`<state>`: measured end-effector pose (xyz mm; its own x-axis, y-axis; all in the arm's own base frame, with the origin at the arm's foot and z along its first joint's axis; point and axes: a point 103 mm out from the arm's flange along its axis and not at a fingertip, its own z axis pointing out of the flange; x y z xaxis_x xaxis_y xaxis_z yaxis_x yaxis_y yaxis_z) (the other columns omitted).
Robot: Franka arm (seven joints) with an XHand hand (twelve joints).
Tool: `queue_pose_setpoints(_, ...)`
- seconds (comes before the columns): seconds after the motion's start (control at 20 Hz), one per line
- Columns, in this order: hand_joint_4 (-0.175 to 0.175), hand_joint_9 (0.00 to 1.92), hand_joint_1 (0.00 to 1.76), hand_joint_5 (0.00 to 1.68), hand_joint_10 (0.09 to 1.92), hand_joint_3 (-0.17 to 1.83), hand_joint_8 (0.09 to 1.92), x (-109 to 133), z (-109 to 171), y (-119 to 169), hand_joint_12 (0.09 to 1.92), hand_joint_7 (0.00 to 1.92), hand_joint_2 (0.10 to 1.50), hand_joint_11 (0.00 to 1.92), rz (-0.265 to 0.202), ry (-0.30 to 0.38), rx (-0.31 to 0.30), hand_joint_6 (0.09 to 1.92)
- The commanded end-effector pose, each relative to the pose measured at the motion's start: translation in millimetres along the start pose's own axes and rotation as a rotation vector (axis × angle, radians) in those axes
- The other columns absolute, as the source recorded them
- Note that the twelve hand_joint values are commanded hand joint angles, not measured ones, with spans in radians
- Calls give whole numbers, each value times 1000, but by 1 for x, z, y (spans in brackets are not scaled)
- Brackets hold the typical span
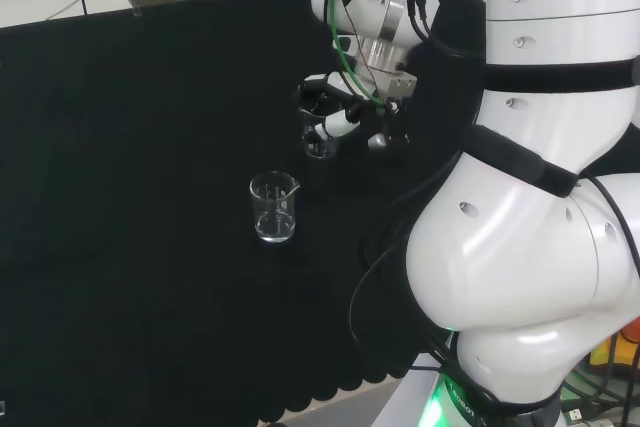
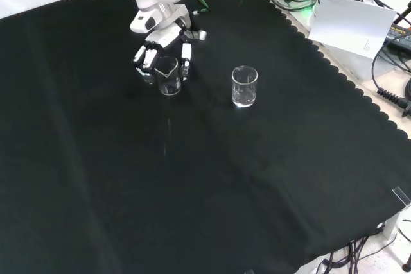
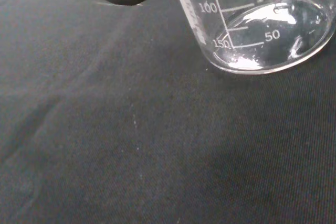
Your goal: Place the beaker back on the table.
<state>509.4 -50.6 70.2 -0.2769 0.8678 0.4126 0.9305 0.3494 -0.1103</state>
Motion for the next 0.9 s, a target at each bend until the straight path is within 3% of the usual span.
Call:
queue_pose_setpoints(0.05, -44, 614, 815, 277, 87, -175, 727, 7, -16, -6, 1419, 194, 900, 40, 10, -9, -9, 423)
queue_pose_setpoints(0.25, -45, 514, 774, 291, 87, -175, 716, 18, -46, -19, 1386, 96, 882, 1, 21, -36, -41, 210)
queue_pose_setpoints(0.7, -47, 519, 744, 300, 87, -175, 712, 64, -127, -92, 1390, 86, 880, 0, 97, -103, -81, 141)
queue_pose_setpoints(0.9, -47, 528, 736, 300, 87, -174, 713, 92, -140, -126, 1408, 86, 891, 0, 125, -119, -85, 126)
